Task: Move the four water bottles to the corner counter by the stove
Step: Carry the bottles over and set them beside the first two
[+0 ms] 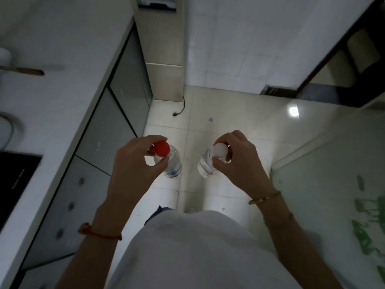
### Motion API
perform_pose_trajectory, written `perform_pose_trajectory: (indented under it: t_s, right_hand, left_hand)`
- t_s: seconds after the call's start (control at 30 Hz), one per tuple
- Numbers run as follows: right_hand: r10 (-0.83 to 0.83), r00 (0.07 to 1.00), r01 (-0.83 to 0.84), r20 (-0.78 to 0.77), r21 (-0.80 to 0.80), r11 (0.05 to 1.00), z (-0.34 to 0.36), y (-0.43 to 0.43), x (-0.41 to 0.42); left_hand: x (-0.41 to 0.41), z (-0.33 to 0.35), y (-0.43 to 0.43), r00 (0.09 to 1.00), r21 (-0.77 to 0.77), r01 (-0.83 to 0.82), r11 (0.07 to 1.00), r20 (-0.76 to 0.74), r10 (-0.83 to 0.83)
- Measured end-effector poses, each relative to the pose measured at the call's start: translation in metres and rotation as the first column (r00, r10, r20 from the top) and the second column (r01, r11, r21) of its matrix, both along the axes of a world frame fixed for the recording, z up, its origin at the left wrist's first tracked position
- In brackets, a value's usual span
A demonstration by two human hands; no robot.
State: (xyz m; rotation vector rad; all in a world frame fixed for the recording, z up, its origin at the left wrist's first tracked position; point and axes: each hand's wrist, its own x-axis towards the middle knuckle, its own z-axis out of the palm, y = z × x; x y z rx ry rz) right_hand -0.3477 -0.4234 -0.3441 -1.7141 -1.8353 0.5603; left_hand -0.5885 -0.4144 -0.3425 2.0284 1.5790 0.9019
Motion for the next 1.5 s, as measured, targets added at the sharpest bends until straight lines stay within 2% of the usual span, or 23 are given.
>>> perform_pose_trajectory:
  t_s: [0.37, 0.67, 1.07, 1.33, 1.5]
  right_hand:
    - [0.083, 0.996, -0.082, -0.018, 0.028, 0.996, -0.010, 0.159, 0.014]
    - [0.161, 0.987, -0.161, -0.003, 0.000, 0.987, -0.021, 0.305, -0.014]
    - [0.229, 0.973, -0.228, -0.037, 0.043, 0.973, -0.011, 0.489, -0.063]
    - [0.280, 0.959, -0.278, -0.044, 0.042, 0.960, -0.014, 0.594, -0.074]
    - [0.365, 0.931, -0.364, -0.020, 0.040, 0.931, -0.019, 0.669, -0.079]
  left_hand:
    - [0.009, -0.004, 0.123, 0.992, -0.022, -0.128, 0.991, -0.023, 0.128]
    - [-0.012, -0.012, 0.256, 0.985, -0.044, -0.171, 0.984, -0.044, 0.169]
    - [-0.046, 0.006, 0.432, 0.978, -0.040, -0.200, 0.979, -0.075, 0.197]
    - [-0.053, 0.012, 0.519, 0.956, -0.022, -0.284, 0.959, -0.086, 0.281]
    - [-0.051, 0.011, 0.572, 0.929, -0.026, -0.363, 0.931, -0.084, 0.360]
